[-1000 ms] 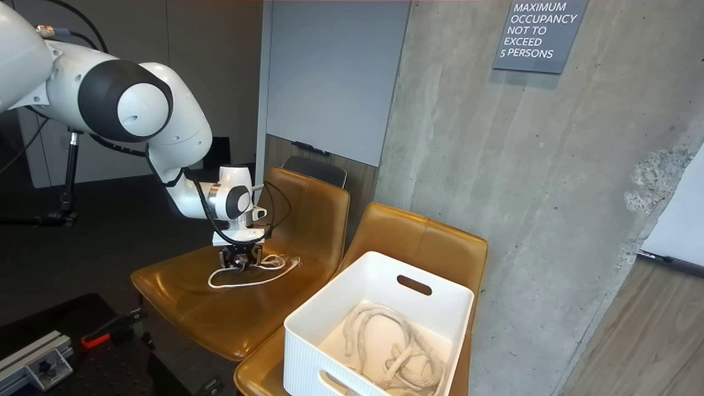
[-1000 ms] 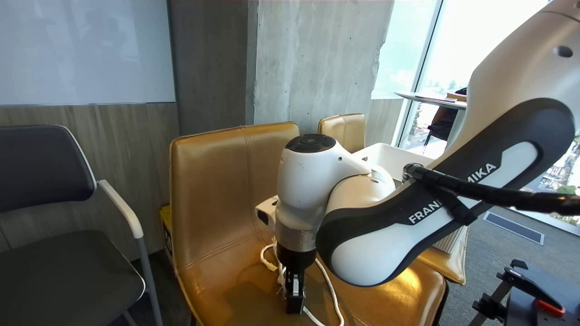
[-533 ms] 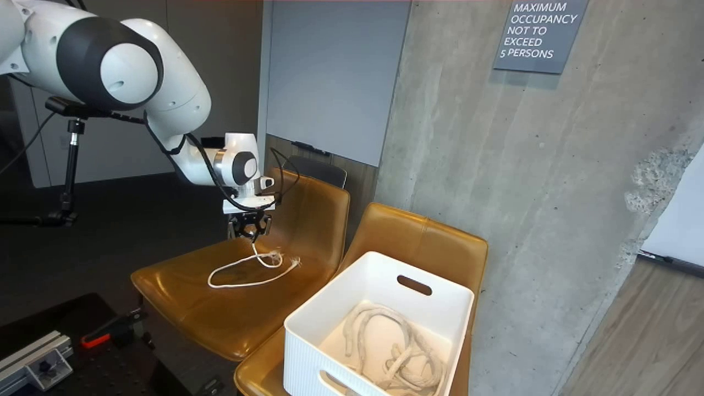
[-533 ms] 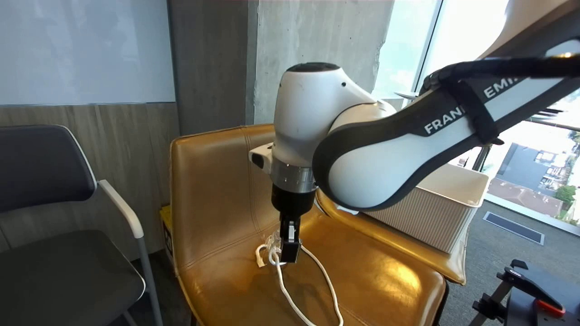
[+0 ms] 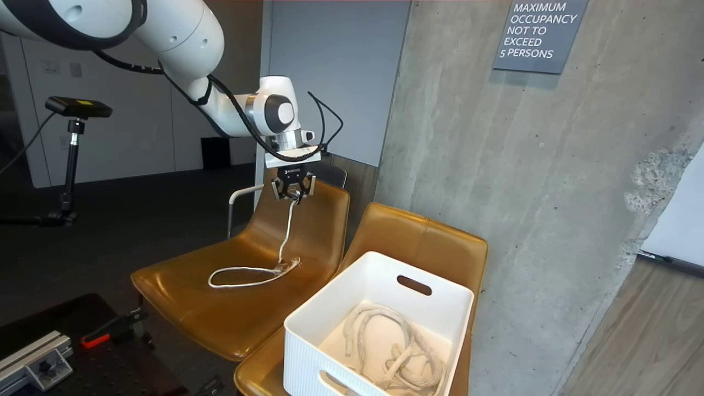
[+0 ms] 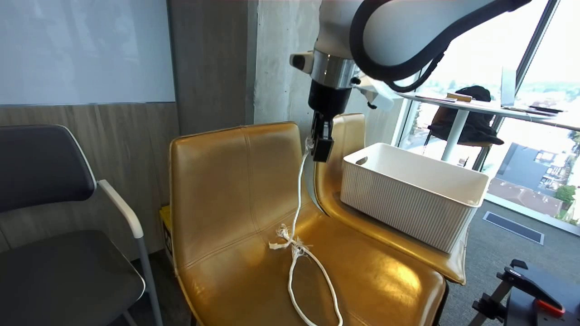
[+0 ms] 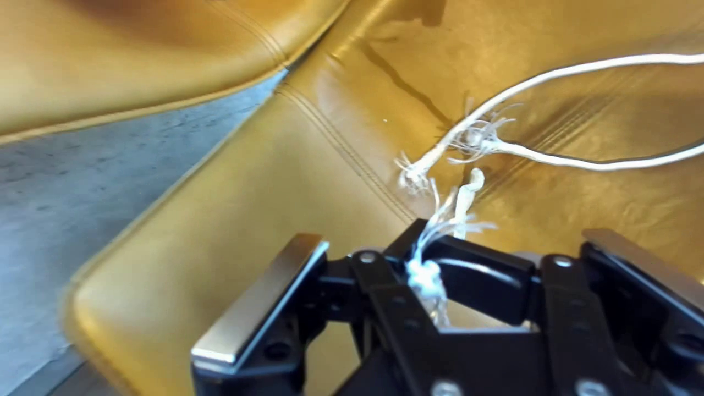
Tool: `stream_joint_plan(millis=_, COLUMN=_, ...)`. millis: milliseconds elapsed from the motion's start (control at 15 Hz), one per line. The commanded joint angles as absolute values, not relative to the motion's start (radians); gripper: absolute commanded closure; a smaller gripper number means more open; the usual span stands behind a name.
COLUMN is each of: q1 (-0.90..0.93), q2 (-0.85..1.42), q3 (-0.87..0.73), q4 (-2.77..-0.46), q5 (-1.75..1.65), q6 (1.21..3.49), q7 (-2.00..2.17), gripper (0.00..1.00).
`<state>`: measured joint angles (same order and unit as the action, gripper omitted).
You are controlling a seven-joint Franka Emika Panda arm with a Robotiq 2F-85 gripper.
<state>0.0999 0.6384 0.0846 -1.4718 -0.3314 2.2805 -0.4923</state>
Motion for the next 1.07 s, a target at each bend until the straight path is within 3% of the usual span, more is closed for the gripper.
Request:
stream_joint_plan(millis=0, q1=0.047, q2=0.549, q3=0.059, q4=-1.42, q5=-0.336, q6=2.203, q7=-0.559, gripper=1.0)
stream_joint_plan(millis=400, q1=-0.057, q2=0.435, q3=-0.022, q4=-1.339, q5=-0.34, q6=2.127, q7=-0.625, gripper=1.0)
stream_joint_plan(millis=1000, q1=-0.244, q2=0.34, q3=-0.088, q4=-1.632, q5=-0.237, q6=2.192, q7=-0.659, gripper=1.0)
